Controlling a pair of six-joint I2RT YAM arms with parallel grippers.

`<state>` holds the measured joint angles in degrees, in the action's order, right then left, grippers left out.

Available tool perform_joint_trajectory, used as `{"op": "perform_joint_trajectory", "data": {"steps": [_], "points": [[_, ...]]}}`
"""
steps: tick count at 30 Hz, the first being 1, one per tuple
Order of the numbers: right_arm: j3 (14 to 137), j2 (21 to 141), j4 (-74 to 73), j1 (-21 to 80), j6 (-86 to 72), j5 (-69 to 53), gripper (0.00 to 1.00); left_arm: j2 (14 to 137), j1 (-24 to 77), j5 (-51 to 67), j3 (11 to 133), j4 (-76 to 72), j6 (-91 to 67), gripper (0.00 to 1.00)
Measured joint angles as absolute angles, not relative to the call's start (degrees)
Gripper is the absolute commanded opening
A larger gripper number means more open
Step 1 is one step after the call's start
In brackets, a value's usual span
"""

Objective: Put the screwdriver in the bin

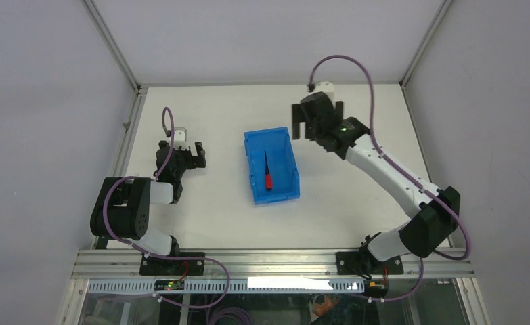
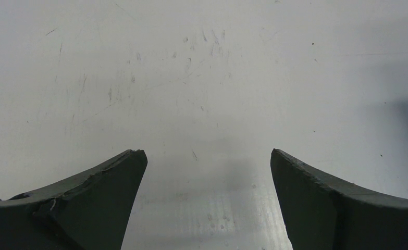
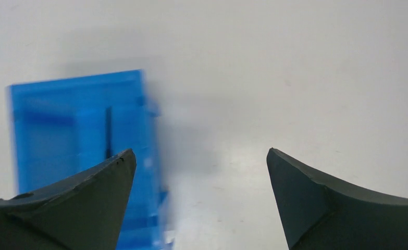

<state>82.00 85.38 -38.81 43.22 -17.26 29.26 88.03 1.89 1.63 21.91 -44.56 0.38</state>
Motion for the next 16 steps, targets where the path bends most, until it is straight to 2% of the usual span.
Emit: {"op": "perform_joint_trajectory", "data": {"steps": [4, 9, 16], "points": [[77.28, 79.22, -40.51, 28.75, -16.29, 28.45, 0.99, 88.03, 1.89, 1.63, 21.91, -44.56, 0.38, 0.99], [73.45, 74.17, -42.09, 17.82, -15.05, 28.40, 0.99, 88.03, 1.89, 1.63, 21.91, -44.56, 0.38, 0.99], [67.24, 70.24, -41.63, 12.67, -15.00, 25.28, 0.99, 88.03, 1.89, 1.63, 21.91, -44.56, 0.38, 0.99]]}}
